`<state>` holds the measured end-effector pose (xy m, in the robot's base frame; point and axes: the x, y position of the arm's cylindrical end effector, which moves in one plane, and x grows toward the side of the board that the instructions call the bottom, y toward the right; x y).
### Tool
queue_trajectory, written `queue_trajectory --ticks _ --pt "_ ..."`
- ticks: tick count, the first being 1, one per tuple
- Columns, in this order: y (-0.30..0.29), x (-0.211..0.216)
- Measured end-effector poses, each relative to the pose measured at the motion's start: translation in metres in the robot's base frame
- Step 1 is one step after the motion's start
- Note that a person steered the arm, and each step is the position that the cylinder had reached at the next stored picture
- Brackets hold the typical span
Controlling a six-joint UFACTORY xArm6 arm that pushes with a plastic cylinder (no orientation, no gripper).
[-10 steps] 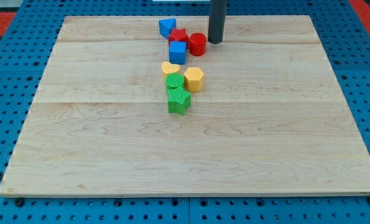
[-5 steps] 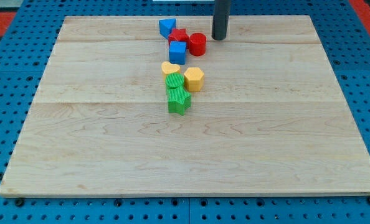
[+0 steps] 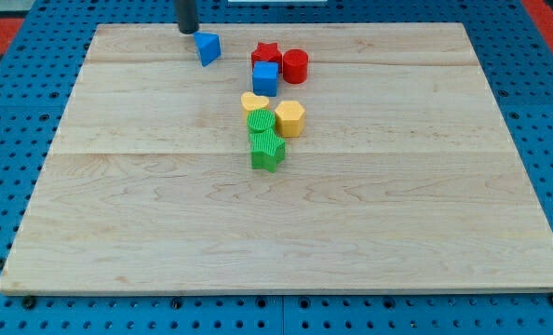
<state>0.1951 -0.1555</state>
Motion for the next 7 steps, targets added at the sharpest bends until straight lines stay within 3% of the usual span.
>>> queue_trajectory --ticks 1,3,5,6,7 --pt "-0.003 0.025" --pt "0.132 0.055" --pt "0.138 0.129" --pt "0.137 0.122" --pt "0.133 0.082"
